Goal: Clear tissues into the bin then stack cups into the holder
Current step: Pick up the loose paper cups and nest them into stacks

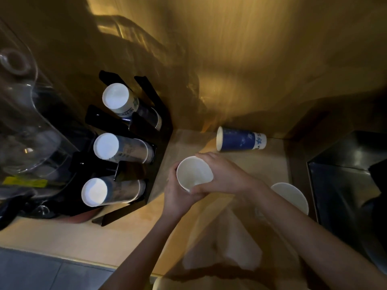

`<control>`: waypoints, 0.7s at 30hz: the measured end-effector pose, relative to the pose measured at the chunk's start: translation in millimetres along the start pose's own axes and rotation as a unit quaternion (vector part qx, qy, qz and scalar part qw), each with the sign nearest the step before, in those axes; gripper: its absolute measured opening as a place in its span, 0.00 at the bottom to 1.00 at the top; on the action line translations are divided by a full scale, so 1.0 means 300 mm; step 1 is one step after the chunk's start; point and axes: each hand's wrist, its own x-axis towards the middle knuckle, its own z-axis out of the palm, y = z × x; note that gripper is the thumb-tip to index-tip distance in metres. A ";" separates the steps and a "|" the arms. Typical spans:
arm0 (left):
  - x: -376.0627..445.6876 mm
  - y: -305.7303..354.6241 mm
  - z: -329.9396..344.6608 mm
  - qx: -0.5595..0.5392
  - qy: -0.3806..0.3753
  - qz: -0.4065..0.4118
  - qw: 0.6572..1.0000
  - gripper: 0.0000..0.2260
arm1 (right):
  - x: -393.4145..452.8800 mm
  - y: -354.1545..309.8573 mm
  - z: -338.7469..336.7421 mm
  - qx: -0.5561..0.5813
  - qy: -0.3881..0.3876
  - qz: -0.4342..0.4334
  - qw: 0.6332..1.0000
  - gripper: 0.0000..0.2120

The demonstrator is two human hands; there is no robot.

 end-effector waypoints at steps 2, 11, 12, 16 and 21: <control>0.016 0.009 0.015 -0.009 -0.020 -0.005 1.000 0.41 | 0.019 0.022 -0.049 0.078 0.005 0.011 0.997 0.24; 0.041 0.036 0.073 -0.011 -0.046 0.008 0.999 0.42 | 0.176 0.294 -0.140 -0.252 0.135 0.079 0.955 0.15; 0.039 0.034 0.074 -0.015 -0.051 0.005 0.999 0.42 | 0.191 0.329 -0.138 -0.253 0.124 0.086 0.955 0.21; 0.045 0.031 0.074 -0.025 -0.059 -0.013 0.998 0.42 | 0.242 0.421 -0.106 -0.248 0.079 0.109 0.959 0.38; 0.043 0.032 0.076 -0.028 -0.055 -0.009 0.998 0.42 | 0.286 0.441 -0.063 -0.237 0.055 0.154 0.958 0.46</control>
